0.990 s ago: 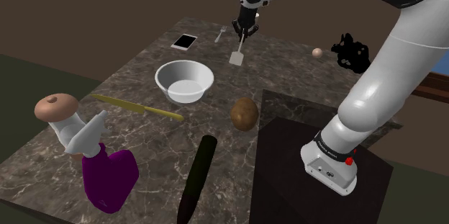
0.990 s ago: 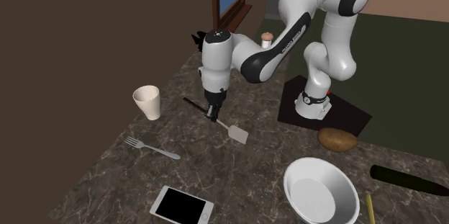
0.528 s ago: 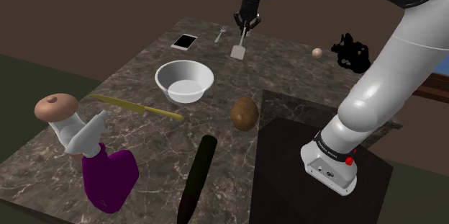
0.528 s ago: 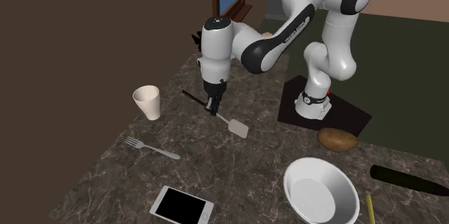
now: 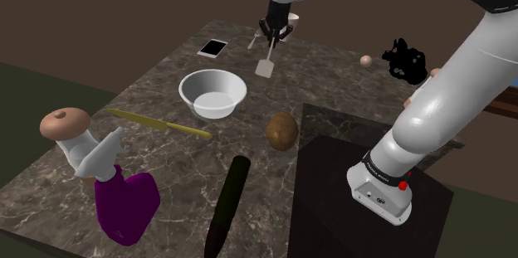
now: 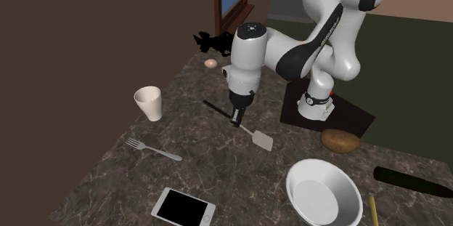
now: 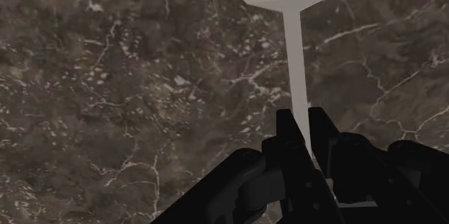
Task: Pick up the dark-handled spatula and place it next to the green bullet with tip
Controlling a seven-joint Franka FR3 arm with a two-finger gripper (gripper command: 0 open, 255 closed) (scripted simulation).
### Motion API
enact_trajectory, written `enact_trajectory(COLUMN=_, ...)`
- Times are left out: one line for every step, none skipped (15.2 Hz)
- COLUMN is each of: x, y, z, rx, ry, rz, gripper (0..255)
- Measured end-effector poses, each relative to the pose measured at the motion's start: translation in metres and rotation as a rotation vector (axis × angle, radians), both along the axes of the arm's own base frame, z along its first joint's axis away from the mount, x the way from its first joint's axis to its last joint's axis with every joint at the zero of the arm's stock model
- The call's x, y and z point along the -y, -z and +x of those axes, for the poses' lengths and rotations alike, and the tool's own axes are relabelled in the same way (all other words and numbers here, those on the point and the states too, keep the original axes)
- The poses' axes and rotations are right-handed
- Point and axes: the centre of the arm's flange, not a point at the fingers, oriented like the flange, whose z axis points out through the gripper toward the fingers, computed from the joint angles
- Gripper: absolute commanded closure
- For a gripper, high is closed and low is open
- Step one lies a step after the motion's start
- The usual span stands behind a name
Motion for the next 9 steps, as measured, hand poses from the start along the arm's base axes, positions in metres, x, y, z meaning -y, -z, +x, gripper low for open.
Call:
enact_trajectory(x=-0.010, y=0.000, z=-0.006, rx=0.000, ry=0.000, rz=0.000, gripper=255)
enact_trajectory(x=-0.021, y=-0.001, z=-0.011, rx=0.000, ry=0.000, rz=0.000, gripper=255)
enact_trajectory(x=-0.035, y=0.000, z=-0.015, rx=0.000, ry=0.000, rz=0.000, gripper=255)
enact_trajectory(x=-0.047, y=0.000, z=-0.021, rx=0.000, ry=0.000, rz=0.000, gripper=255)
enact_trajectory(x=-0.060, y=0.001, z=-0.027, rx=0.000, ry=0.000, rz=0.000, gripper=255)
enact_trajectory(x=-0.070, y=0.001, z=-0.029, rx=0.000, ry=0.001, rz=0.000, gripper=255)
enact_trajectory(x=-0.085, y=0.001, z=-0.033, rx=0.000, ry=0.000, rz=0.000, gripper=255)
enact_trajectory(x=-0.097, y=0.000, z=-0.039, rx=0.000, ry=0.001, rz=0.000, gripper=255)
enact_trajectory(x=-0.109, y=0.000, z=-0.041, rx=0.000, ry=0.000, rz=0.000, gripper=255)
